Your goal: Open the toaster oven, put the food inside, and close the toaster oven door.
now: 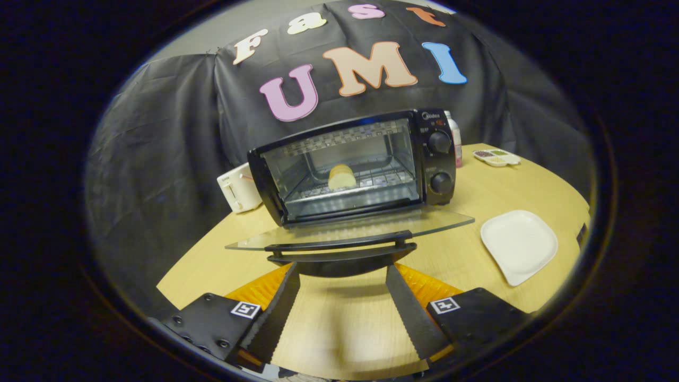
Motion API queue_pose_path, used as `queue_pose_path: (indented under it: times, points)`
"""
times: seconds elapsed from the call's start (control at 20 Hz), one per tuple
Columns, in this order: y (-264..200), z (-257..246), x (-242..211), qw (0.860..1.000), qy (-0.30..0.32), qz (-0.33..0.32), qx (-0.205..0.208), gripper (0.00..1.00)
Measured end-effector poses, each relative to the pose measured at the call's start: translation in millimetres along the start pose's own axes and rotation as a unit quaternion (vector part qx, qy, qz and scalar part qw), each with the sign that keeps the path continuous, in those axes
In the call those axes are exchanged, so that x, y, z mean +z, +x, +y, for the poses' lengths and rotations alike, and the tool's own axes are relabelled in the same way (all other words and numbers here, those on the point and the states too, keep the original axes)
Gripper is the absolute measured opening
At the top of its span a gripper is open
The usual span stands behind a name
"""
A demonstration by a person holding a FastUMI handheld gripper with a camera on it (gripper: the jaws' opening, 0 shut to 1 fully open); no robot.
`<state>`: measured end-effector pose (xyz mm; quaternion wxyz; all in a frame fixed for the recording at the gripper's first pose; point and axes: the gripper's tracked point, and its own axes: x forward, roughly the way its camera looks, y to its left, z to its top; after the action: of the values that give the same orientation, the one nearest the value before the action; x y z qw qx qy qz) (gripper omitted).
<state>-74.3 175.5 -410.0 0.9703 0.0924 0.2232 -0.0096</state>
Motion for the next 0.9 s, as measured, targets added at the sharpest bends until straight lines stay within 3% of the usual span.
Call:
queue_pose_path:
  times: [0.55,0.75,0.9]
  points:
    - [61.5,4.1,116.2,0.994,-0.039,-0.100,-0.008,1.00]
    - [84.9,-1.9,134.5,0.994,-0.033,-0.107,-0.015,1.00]
    - [90.7,4.6,137.6,0.994,-0.022,-0.105,0.003,1.00]
